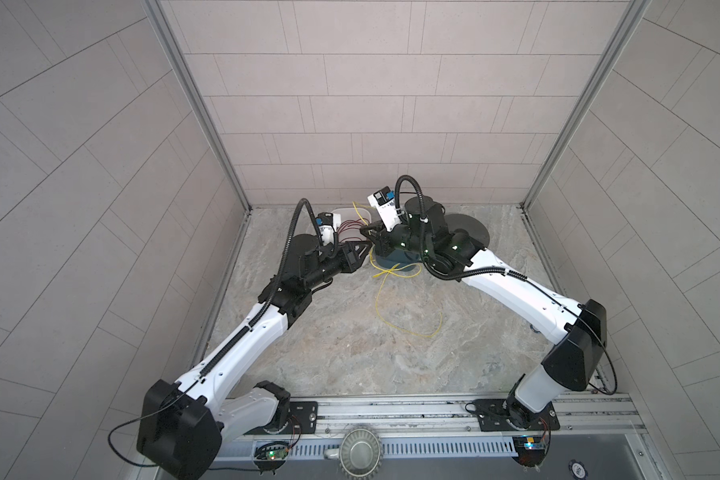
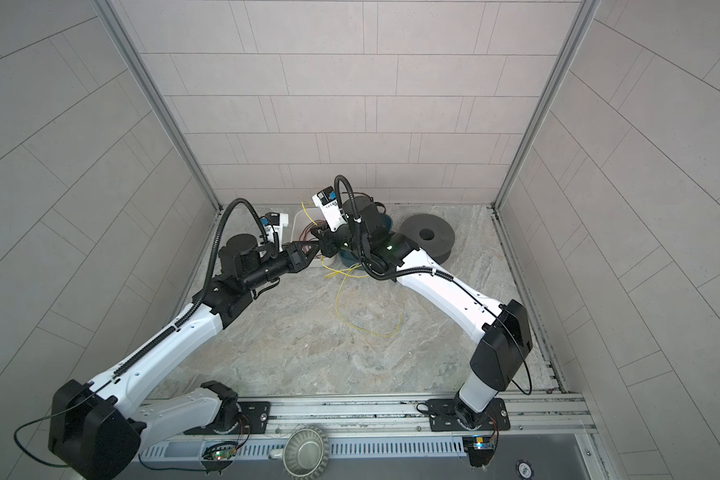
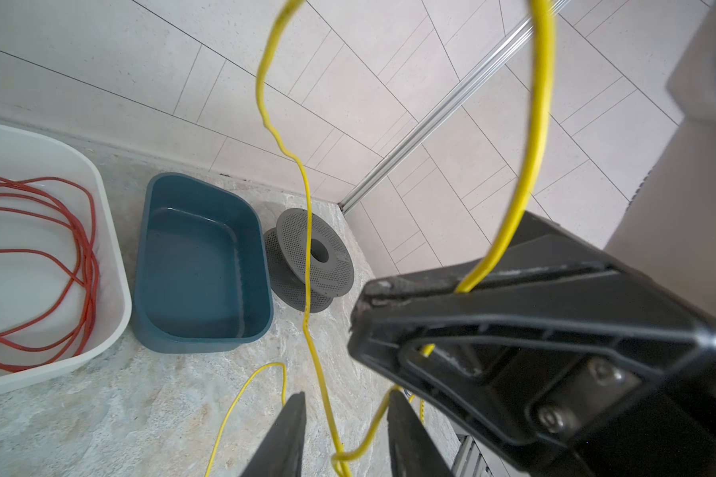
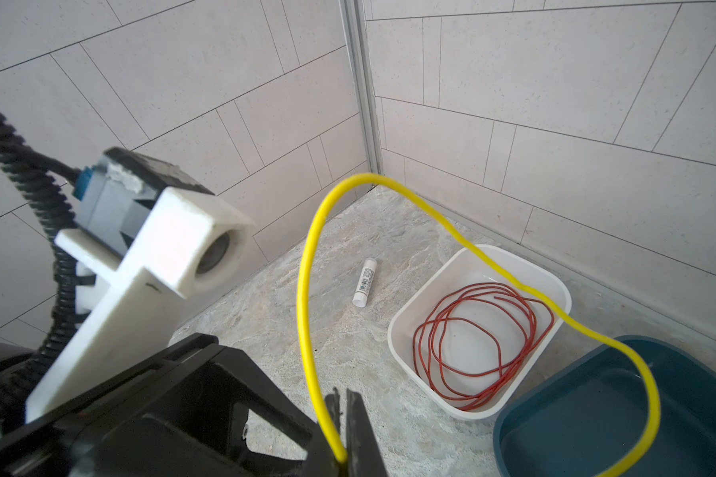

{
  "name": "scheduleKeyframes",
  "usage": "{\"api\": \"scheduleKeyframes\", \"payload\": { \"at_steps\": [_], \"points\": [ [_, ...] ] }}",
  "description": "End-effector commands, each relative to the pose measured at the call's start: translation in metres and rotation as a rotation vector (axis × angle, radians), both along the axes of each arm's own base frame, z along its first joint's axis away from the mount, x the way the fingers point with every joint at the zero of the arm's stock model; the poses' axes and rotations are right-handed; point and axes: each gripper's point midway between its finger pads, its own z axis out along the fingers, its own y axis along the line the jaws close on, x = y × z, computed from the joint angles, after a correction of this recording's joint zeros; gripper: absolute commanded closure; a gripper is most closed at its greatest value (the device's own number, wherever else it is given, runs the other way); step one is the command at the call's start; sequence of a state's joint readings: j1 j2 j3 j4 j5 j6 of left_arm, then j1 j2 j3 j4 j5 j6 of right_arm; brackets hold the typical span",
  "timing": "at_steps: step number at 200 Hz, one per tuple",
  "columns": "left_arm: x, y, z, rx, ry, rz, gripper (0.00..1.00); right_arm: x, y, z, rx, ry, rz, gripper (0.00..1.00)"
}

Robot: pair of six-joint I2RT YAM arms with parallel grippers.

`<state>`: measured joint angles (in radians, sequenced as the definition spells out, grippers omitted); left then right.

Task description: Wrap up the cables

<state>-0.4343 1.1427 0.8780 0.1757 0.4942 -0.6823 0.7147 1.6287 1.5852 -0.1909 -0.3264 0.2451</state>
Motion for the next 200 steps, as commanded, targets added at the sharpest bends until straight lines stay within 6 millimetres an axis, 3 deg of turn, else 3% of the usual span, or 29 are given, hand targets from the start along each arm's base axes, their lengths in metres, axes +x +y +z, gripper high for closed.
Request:
{"api": "scheduleKeyframes", "payload": {
  "at_steps": [1,69,113,141,180,191,200],
  "points": [
    [-0.002,-0.008,0.006,-0.028,-0.032,-0.039,0.65,-0.015,0.018,0.016,0.055,-0.004,0.085,1.00],
    [-0.008,-0.003,0.000,0.004,-0.059,-0.037,0.59,-0.011,0.004,0.014,0.038,-0.029,0.039,1.00],
    [-0.004,0.000,0.003,0.004,-0.063,-0.013,0.65,-0.014,0.007,0.013,0.041,-0.024,0.069,1.00],
    [0.000,0.002,0.004,0.001,-0.059,0.010,0.71,-0.017,0.009,0.012,0.046,-0.017,0.088,1.00],
    [0.003,0.004,0.001,0.007,-0.046,0.025,0.92,-0.015,0.005,0.010,0.030,-0.025,0.066,1.00],
    [0.004,0.005,0.001,0.008,-0.042,0.034,1.00,-0.013,0.002,0.009,0.015,-0.027,0.047,0.83],
    [0.005,0.006,0.002,0.009,-0.040,0.041,1.00,-0.011,-0.004,0.009,-0.005,-0.027,0.018,0.65]
  ]
}}
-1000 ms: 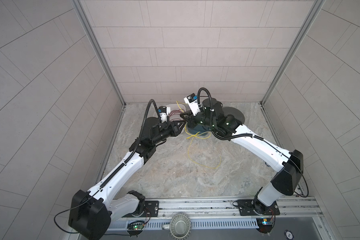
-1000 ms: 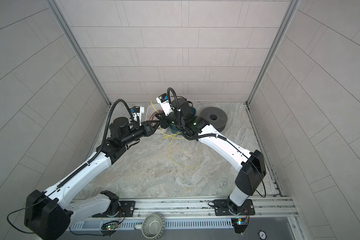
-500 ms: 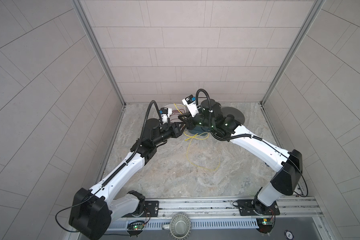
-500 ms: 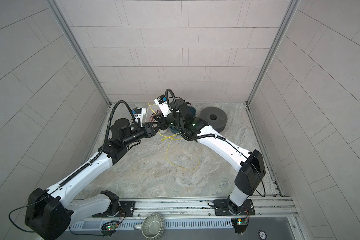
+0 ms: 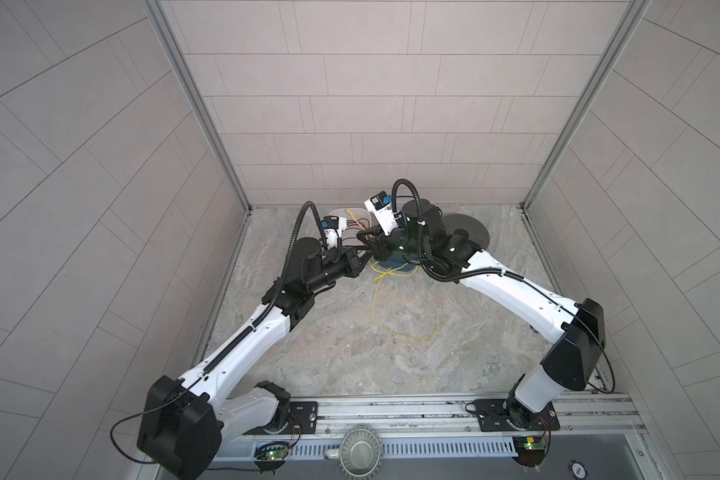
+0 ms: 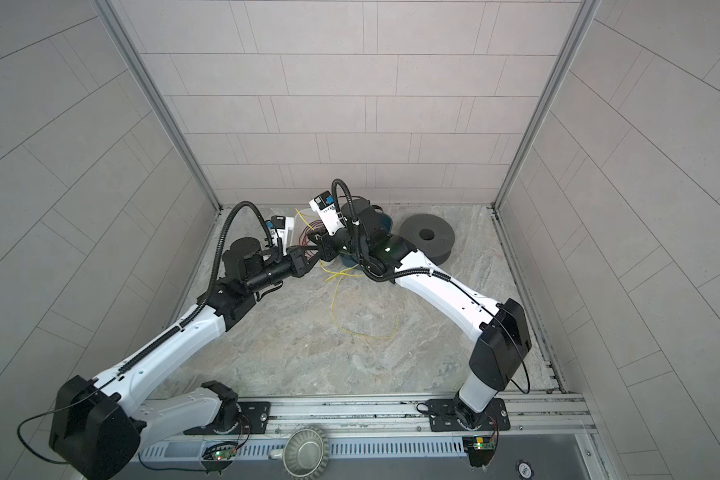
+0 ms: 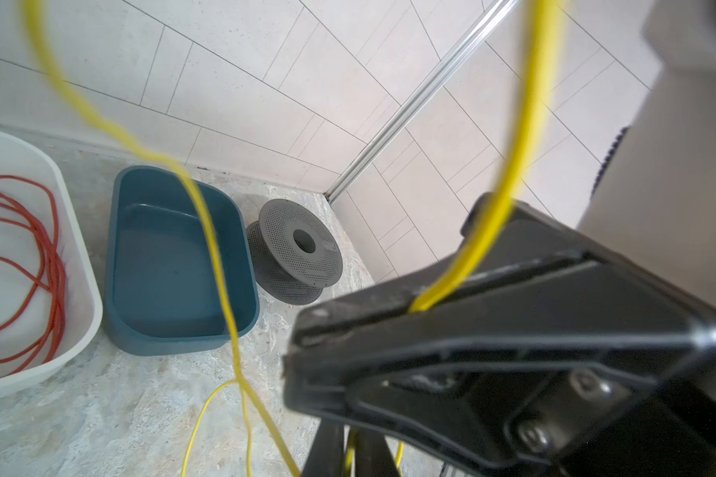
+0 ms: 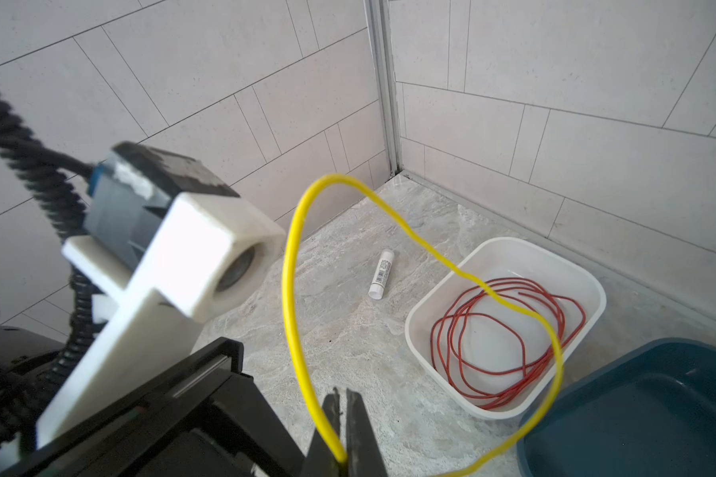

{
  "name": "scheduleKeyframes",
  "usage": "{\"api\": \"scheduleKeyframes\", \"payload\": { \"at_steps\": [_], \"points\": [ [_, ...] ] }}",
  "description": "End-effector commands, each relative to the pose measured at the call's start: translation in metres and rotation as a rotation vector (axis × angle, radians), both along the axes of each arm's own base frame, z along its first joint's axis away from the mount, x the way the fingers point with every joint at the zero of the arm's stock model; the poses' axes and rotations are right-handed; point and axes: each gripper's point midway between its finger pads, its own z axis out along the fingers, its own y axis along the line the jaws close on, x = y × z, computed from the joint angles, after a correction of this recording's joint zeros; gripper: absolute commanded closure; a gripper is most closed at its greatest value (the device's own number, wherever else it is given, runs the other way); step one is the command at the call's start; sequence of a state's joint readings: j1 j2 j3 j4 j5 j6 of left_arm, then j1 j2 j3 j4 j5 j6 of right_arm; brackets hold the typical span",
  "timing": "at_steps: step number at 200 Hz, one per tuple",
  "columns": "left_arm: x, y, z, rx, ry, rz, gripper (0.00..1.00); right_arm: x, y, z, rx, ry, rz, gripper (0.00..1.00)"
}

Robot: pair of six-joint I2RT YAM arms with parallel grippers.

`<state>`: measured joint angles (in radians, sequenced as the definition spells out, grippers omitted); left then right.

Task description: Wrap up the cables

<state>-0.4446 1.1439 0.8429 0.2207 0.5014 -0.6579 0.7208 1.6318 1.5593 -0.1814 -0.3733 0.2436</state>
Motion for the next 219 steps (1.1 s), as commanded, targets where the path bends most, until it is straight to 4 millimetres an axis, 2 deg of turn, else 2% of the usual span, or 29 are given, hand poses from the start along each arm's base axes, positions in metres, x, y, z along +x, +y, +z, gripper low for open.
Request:
{"api": "scheduleKeyframes", "payload": {
  "at_steps": [1,16,23,38,64,89,112,137,142,157,183,200,219],
  "points": [
    [0.008,0.010,0.009,-0.002,-0.015,0.063,1.00,-0.003,-0.011,0.021,-0.004,-0.050,-0.035,0.63],
    [0.009,0.011,0.013,-0.003,-0.025,0.071,1.00,-0.001,-0.027,0.025,-0.037,-0.057,-0.103,0.28],
    [0.010,0.012,0.014,-0.001,-0.027,0.077,1.00,-0.003,-0.036,0.029,-0.047,-0.062,-0.135,0.15],
    [0.014,0.015,0.017,0.005,-0.023,0.094,1.00,-0.009,-0.056,0.038,-0.066,-0.075,-0.197,0.01],
    [0.023,0.021,0.019,0.012,0.012,0.144,1.00,-0.023,-0.096,0.042,-0.120,-0.078,-0.299,0.01],
    [0.030,0.024,0.027,-0.018,0.037,0.177,1.00,-0.041,-0.128,0.023,-0.167,-0.056,-0.365,0.03],
    [0.034,0.030,0.031,-0.040,0.084,0.228,1.00,-0.056,-0.142,0.001,-0.158,-0.034,-0.376,0.10],
    [0.038,0.036,0.034,-0.035,0.097,0.276,1.00,-0.068,-0.142,-0.012,-0.069,-0.016,-0.356,0.25],
    [0.038,0.037,0.035,-0.041,0.099,0.280,1.00,-0.070,-0.139,-0.014,-0.028,-0.013,-0.349,0.30],
    [0.039,0.037,0.040,-0.071,0.104,0.290,1.00,-0.073,-0.128,-0.017,0.052,-0.001,-0.308,0.37],
    [0.039,0.038,0.041,-0.094,0.121,0.303,1.00,-0.067,-0.111,-0.022,0.096,0.011,-0.290,0.37],
    [0.039,0.041,0.039,-0.092,0.116,0.318,1.00,-0.063,-0.098,-0.020,0.135,0.025,-0.271,0.29],
    [0.039,0.044,0.035,-0.104,0.114,0.336,1.00,-0.060,-0.084,-0.016,0.194,0.046,-0.256,0.26]
  ]
}}
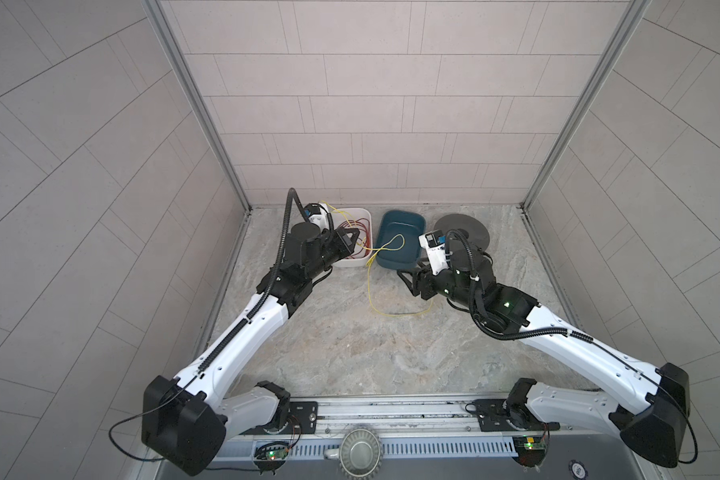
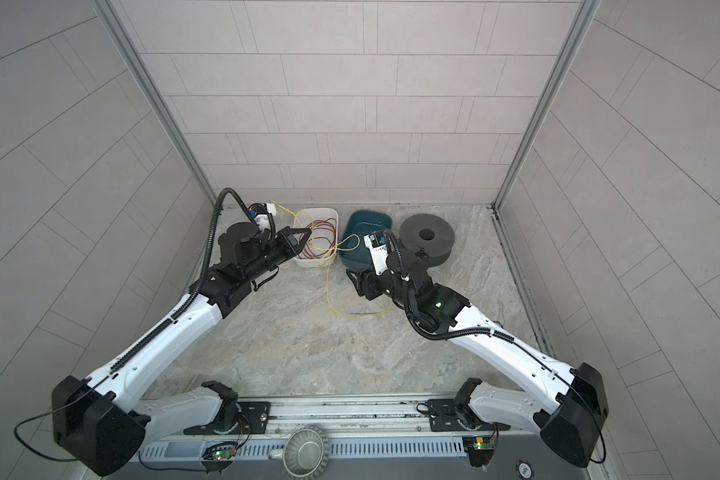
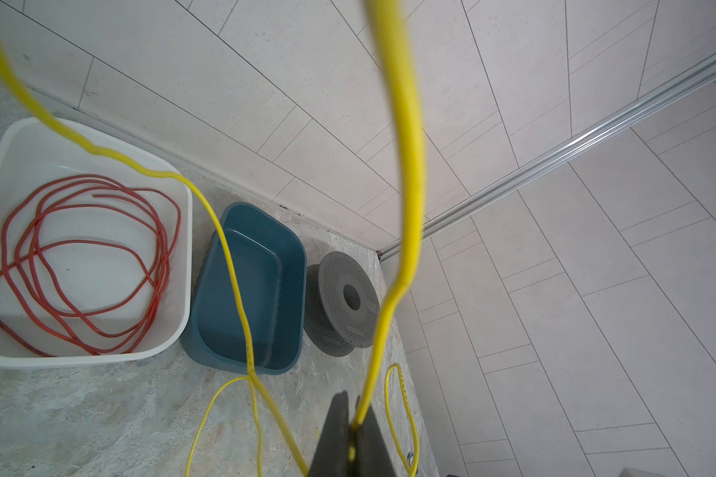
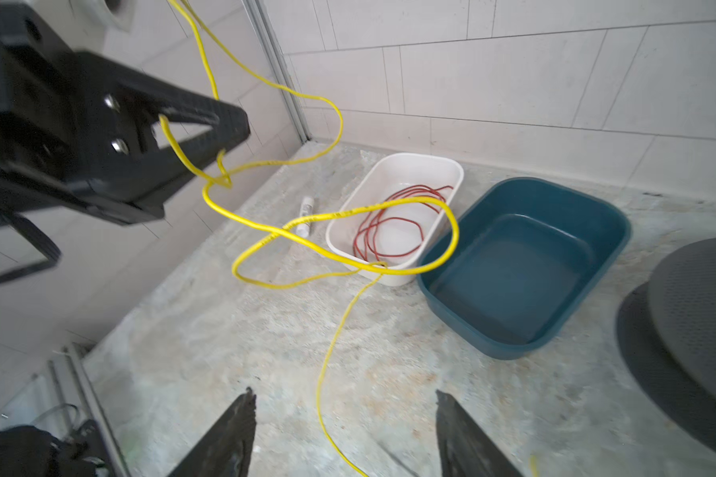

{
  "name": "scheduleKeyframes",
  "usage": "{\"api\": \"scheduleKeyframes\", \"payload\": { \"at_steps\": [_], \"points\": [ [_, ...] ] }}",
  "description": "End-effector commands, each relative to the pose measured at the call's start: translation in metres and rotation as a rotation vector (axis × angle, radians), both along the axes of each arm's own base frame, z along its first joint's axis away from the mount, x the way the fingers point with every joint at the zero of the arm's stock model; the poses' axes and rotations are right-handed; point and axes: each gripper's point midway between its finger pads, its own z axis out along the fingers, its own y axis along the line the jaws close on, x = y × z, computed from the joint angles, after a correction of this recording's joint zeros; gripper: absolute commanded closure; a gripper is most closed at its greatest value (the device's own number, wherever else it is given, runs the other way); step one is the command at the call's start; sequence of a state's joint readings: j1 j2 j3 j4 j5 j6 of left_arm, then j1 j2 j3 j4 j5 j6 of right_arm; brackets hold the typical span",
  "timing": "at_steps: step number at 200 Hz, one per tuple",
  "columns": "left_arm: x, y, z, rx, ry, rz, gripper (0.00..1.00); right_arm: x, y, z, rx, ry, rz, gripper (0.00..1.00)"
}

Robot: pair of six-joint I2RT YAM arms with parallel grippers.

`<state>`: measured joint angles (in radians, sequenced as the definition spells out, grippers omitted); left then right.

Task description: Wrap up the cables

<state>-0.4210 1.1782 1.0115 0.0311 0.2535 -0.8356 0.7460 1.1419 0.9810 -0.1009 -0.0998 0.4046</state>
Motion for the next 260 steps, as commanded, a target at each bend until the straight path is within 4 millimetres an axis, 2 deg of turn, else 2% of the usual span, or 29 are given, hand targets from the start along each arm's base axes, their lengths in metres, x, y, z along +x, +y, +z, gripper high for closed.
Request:
{"api": "scheduleKeyframes", "payload": {
  "at_steps": [1,29,67,108,140,154,165,179,221,260],
  "points": [
    [0.001,0.007,0.014,-0.037,-0.039,0.040,1.00,0.005,0.021,0.034,0.165,-0.038,0.023,0.26],
    [0.002,0.006,0.013,-0.071,-0.038,0.048,1.00,0.008,0.044,0.041,0.227,-0.038,0.038,0.27],
    [0.000,0.007,0.014,-0.091,-0.039,0.050,1.00,0.019,0.066,0.036,0.283,-0.007,0.031,0.35],
    [-0.004,0.008,0.019,-0.118,-0.042,0.052,1.00,0.036,0.076,0.030,0.299,0.006,-0.027,0.44],
    [-0.006,0.010,0.021,-0.120,-0.042,0.056,1.00,0.048,0.081,0.019,0.260,0.048,-0.071,0.60],
    [-0.007,0.011,0.021,-0.112,-0.039,0.057,1.00,0.050,0.080,0.013,0.236,0.062,-0.086,0.71],
    [-0.008,0.011,0.019,-0.094,-0.031,0.051,1.00,0.053,0.073,0.005,0.194,0.075,-0.125,0.84],
    [-0.010,0.012,0.016,-0.039,-0.010,0.046,1.00,0.057,0.053,-0.003,0.127,0.076,-0.200,1.00],
    [-0.019,0.024,-0.003,0.217,0.062,0.027,1.00,0.076,-0.030,-0.011,0.082,0.113,-0.372,1.00],
    [-0.019,0.030,-0.036,0.374,0.187,0.006,1.00,0.084,-0.077,0.004,0.028,0.105,-0.404,1.00]
  ]
}}
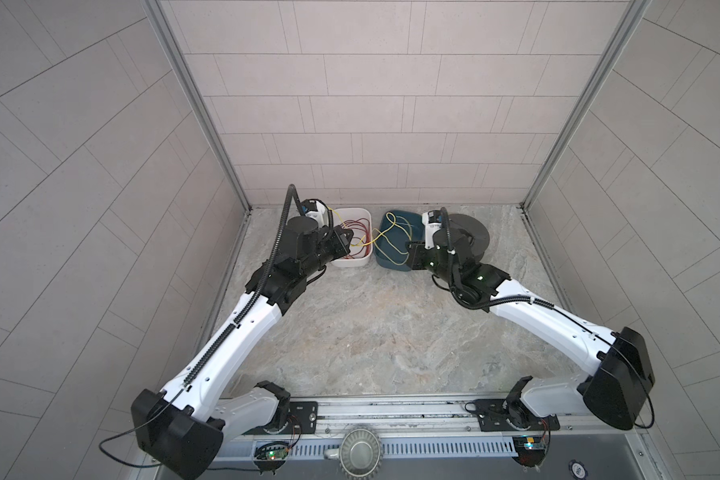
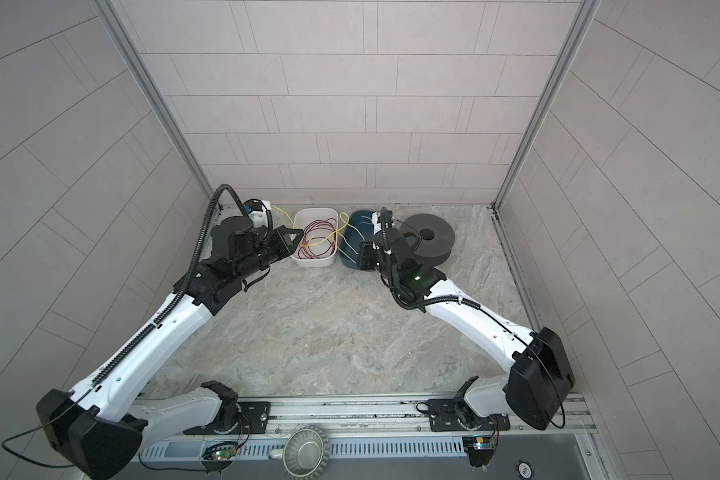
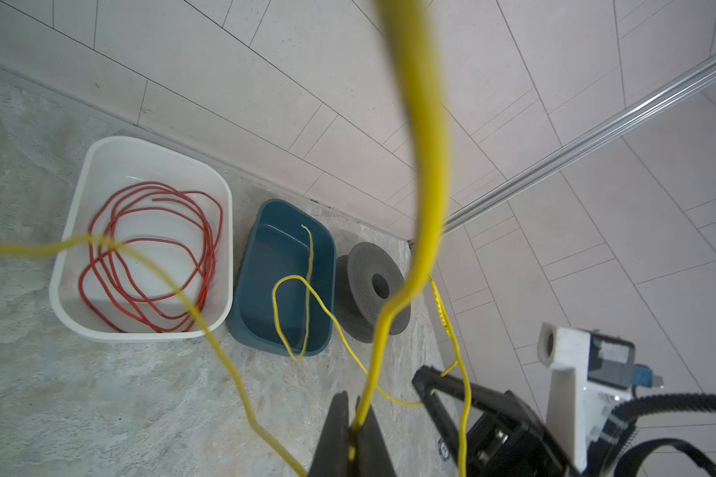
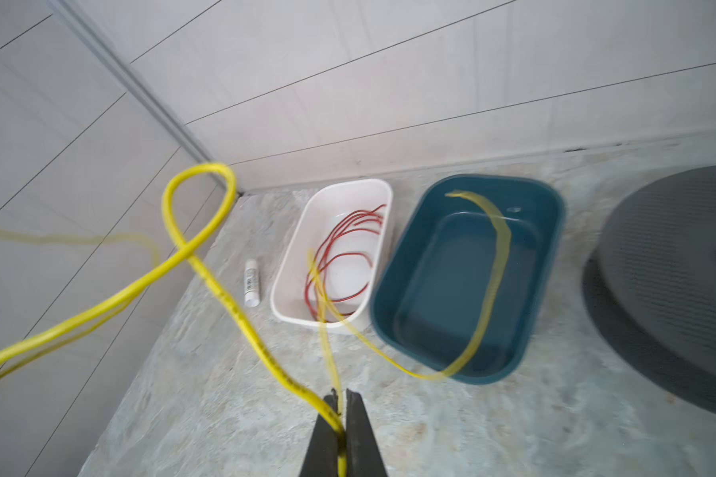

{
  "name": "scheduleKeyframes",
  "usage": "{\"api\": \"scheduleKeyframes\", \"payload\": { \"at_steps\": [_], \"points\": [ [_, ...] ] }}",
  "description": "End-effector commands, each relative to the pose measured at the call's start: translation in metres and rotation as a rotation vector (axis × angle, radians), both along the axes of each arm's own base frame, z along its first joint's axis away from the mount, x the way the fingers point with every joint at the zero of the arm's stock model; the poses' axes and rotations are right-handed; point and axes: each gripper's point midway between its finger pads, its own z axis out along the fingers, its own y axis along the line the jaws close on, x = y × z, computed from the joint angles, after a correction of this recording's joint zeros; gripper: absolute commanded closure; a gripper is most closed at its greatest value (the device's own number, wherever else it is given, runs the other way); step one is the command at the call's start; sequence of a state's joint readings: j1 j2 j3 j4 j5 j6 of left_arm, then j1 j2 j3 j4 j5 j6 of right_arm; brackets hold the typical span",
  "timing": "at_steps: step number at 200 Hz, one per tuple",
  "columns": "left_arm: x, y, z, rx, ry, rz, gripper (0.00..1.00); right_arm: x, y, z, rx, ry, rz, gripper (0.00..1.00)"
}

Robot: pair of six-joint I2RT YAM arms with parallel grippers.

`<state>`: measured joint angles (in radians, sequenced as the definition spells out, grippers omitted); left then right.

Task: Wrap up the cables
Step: 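Carry the yellow cable end to the grey spool with the right gripper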

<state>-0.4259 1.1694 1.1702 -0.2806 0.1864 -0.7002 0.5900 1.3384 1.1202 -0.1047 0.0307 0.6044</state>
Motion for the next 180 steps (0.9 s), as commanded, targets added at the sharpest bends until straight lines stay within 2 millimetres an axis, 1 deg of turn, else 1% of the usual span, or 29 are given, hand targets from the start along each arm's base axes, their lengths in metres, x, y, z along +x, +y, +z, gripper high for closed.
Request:
{"api": "scheduleKeyframes", "payload": {
  "at_steps": [1,16,28,38,55,65,77,86,93,107,120,135,152,166,180],
  "points": [
    [-0.007,0.014,-0.044,0.189,0.140,-0.006,1.00,-0.002,-0.035,0.016,-0.059,-0.005,-0.053,1.00],
    [-0.007,0.010,-0.055,0.213,0.181,-0.034,1.00,-0.001,-0.049,0.026,-0.078,-0.013,-0.067,1.00],
    [-0.007,0.004,-0.056,0.221,0.184,-0.071,1.00,0.000,-0.063,0.030,-0.095,-0.005,-0.091,1.00],
    [-0.009,0.000,-0.055,0.219,0.176,-0.108,1.00,0.001,-0.075,0.032,-0.118,0.009,-0.111,1.00],
    [-0.014,-0.007,-0.047,0.215,0.142,-0.168,1.00,0.003,-0.095,0.034,-0.135,0.031,-0.148,1.00],
    [-0.015,-0.006,-0.043,0.209,0.129,-0.171,1.00,0.004,-0.108,0.035,-0.129,0.032,-0.164,1.00],
    [-0.016,0.000,-0.040,0.202,0.126,-0.159,1.00,0.004,-0.124,0.037,-0.137,0.039,-0.197,1.00],
    [-0.015,0.010,-0.040,0.190,0.138,-0.138,1.00,0.003,-0.136,0.037,-0.143,0.048,-0.215,1.00],
    [-0.013,0.021,-0.042,0.188,0.155,-0.102,1.00,0.001,-0.146,0.037,-0.148,0.058,-0.229,1.00],
    [-0.008,0.055,-0.045,0.214,0.190,0.026,1.00,-0.003,-0.163,0.038,-0.145,0.074,-0.248,1.00],
    [-0.007,0.086,-0.045,0.245,0.203,0.144,1.00,-0.009,-0.172,0.041,-0.139,0.066,-0.252,1.00],
    [-0.008,0.115,-0.045,0.230,0.222,0.259,1.00,-0.016,-0.185,0.042,-0.171,0.066,-0.280,1.00],
    [-0.008,0.143,-0.044,0.216,0.234,0.343,1.00,-0.023,-0.203,0.040,-0.216,0.083,-0.333,1.00],
    [-0.011,0.165,-0.045,0.261,0.260,0.403,1.00,-0.027,-0.215,0.036,-0.222,0.099,-0.365,1.00],
    [-0.013,0.181,-0.047,0.292,0.284,0.434,1.00,-0.031,-0.225,0.035,-0.228,0.109,-0.386,1.00]
  ]
}}
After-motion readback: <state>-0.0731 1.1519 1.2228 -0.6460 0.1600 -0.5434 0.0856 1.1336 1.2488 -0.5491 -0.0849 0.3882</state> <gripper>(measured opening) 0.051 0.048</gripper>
